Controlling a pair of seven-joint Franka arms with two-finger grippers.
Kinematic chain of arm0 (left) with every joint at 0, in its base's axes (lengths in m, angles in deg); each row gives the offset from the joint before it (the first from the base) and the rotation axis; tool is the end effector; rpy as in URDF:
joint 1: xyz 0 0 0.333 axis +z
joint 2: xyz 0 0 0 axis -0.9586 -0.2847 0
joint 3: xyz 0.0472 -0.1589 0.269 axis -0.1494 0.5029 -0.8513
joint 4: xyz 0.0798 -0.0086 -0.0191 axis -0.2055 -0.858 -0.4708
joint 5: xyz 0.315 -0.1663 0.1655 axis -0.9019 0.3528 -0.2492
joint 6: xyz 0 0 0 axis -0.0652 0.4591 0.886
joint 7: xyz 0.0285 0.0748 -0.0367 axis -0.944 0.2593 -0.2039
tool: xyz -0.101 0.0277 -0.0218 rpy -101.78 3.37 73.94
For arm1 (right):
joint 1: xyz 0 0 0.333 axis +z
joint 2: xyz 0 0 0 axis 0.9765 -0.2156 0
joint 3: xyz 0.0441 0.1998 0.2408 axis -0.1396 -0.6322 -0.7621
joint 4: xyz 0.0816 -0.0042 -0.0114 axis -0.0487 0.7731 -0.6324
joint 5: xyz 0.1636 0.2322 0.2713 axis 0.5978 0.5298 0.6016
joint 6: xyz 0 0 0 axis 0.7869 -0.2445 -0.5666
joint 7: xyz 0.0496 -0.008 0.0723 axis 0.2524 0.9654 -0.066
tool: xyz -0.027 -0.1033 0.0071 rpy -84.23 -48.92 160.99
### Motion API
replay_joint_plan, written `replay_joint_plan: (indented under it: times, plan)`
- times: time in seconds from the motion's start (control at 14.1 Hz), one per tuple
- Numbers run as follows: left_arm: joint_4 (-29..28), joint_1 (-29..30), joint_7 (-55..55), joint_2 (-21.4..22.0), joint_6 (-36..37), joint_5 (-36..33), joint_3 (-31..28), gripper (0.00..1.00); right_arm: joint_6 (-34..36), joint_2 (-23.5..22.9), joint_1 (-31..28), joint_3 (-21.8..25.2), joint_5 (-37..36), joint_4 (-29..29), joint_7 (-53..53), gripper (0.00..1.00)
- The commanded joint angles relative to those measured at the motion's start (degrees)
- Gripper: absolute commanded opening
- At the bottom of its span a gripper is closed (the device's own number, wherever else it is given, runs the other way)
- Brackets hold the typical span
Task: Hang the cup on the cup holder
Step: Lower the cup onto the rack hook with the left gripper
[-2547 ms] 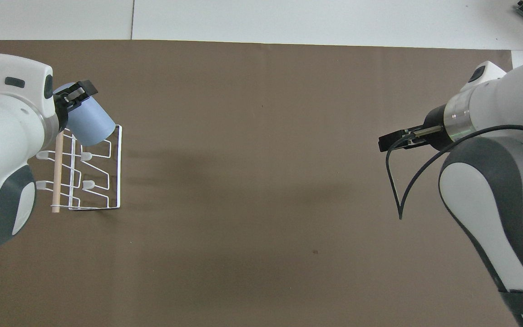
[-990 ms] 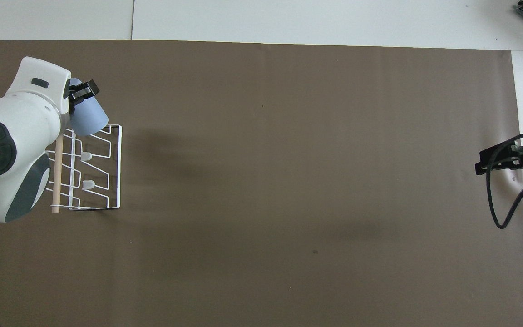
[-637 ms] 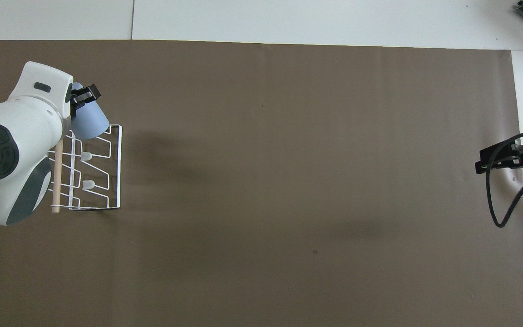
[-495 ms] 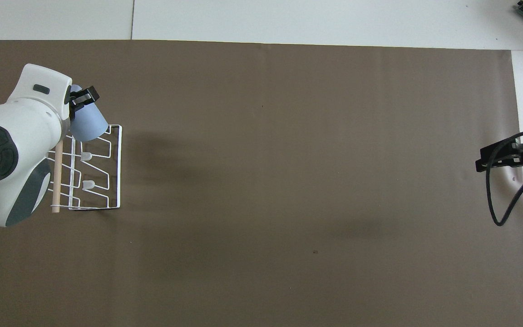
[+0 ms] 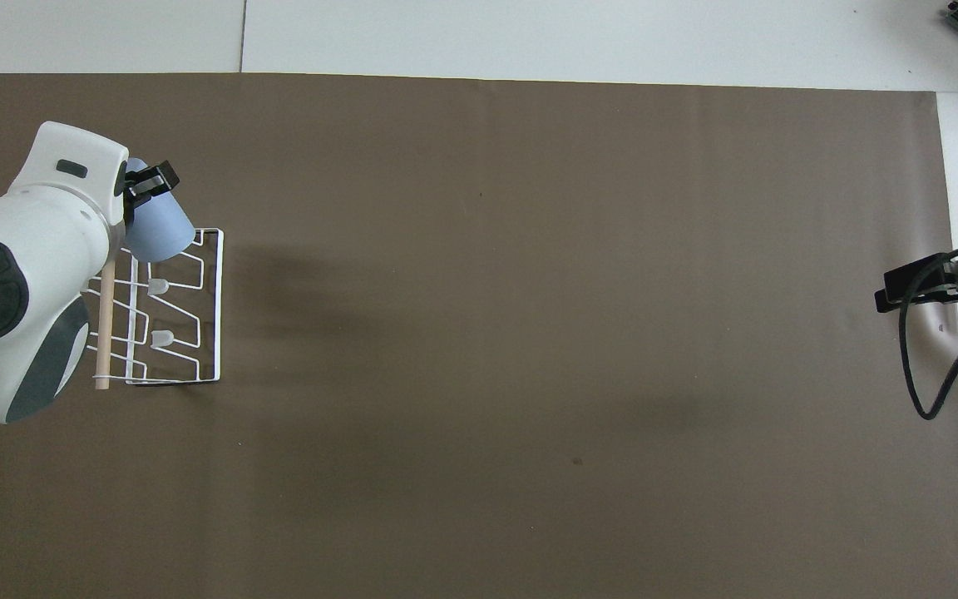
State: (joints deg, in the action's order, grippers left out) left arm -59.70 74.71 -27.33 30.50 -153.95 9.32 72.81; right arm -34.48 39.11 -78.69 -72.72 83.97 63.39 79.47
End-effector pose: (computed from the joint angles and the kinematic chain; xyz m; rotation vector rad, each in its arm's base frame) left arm 0.5850 -0.0871 0.4778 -2.8788 -0.5468 -0.8932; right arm 0.5484 -0.0546 0.5897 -3.0995 0.0571 0.1958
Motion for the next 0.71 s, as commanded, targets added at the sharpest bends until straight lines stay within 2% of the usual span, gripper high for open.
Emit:
replay_joint_plan:
  times: [0.0, 0.42, 0.5, 0.57, 0.64]
  plan:
    - [-5.75, 0.95, -0.33, 4.04, -4.08, -1.05, 0.23, 0.0, -1.39, 0.71, -0.18, 0.01, -0.79, 1.3, 1.6, 1.0]
    - [-8.92, 2.09, -0.25, 5.27, -7.25, -1.05, 0.23, 0.0, -1.39, 0.98, 0.08, -0.51, -0.71, 1.22, 1.69, 1.0]
    - [-9.01, 2.09, -0.33, 5.19, -7.26, -1.05, 0.23, 0.19, -1.39, 0.98, 0.08, -0.51, -0.7, 1.22, 1.69, 1.0]
    - [-8.93, 2.18, -0.25, 5.19, -7.26, -1.05, 0.23, 0.7, -1.31, 0.98, 0.08, -0.51, -0.7, 1.22, 1.69, 1.0]
    - [-8.93, 2.09, -0.25, 5.19, -7.26, -1.05, 0.23, 1.0, -1.39, 0.98, 0.08, -0.51, -0.7, 1.22, 1.69, 1.0]
